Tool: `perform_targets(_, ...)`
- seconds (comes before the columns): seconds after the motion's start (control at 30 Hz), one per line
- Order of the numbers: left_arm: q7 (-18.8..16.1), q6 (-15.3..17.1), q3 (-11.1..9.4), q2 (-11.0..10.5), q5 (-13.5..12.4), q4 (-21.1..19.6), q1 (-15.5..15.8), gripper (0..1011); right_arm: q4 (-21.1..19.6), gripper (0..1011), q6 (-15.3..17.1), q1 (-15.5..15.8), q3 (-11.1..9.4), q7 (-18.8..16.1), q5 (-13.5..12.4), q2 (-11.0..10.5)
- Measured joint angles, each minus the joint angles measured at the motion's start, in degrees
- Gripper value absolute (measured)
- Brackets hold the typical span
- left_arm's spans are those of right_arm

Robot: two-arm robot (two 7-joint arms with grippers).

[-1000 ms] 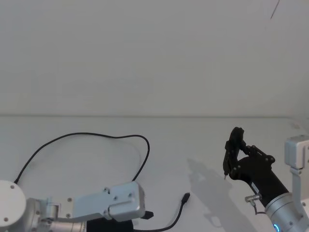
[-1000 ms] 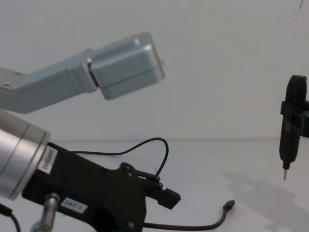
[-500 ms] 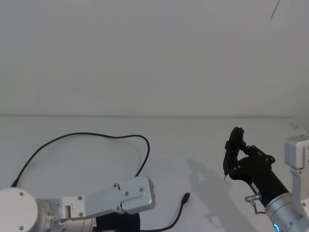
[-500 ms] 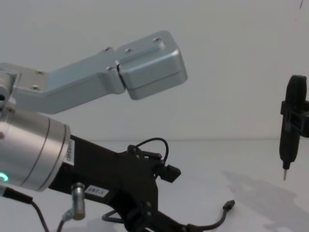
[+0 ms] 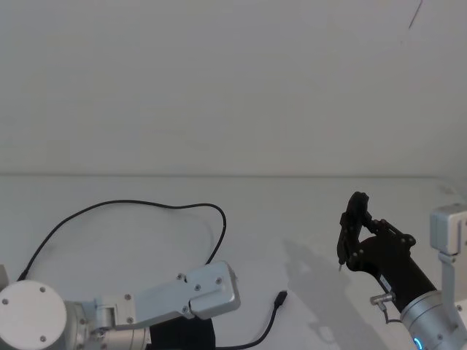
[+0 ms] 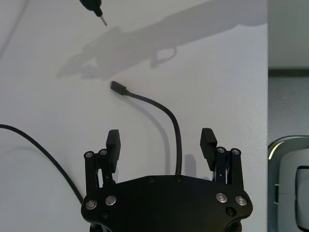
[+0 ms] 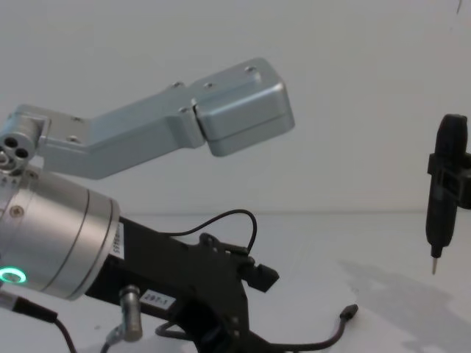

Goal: Pick up the data cable with the one hand.

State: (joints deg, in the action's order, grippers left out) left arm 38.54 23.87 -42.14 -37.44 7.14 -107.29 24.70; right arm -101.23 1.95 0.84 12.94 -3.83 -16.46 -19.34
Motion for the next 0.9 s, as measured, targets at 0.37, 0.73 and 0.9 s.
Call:
perform_targets(0.37,-0.4,2.1,0.1,0.9,0.8,0.5,-0.4,1001,0.0,283,0.0,0.0,0.0,0.0,0.0,0.0)
perform_targets(0.73,-3.1,3.3,0.8,1.9,-0.2,0.6,-1.2,998,0.0,283,0.0,0.0,0.0,0.0,0.0,0.0)
perform_targets(0.9,-3.8,3.6,1.0,2.2,-0.6,0.6,-1.4,885,0.0,283,0.0,0.0,0.0,0.0,0.0,0.0)
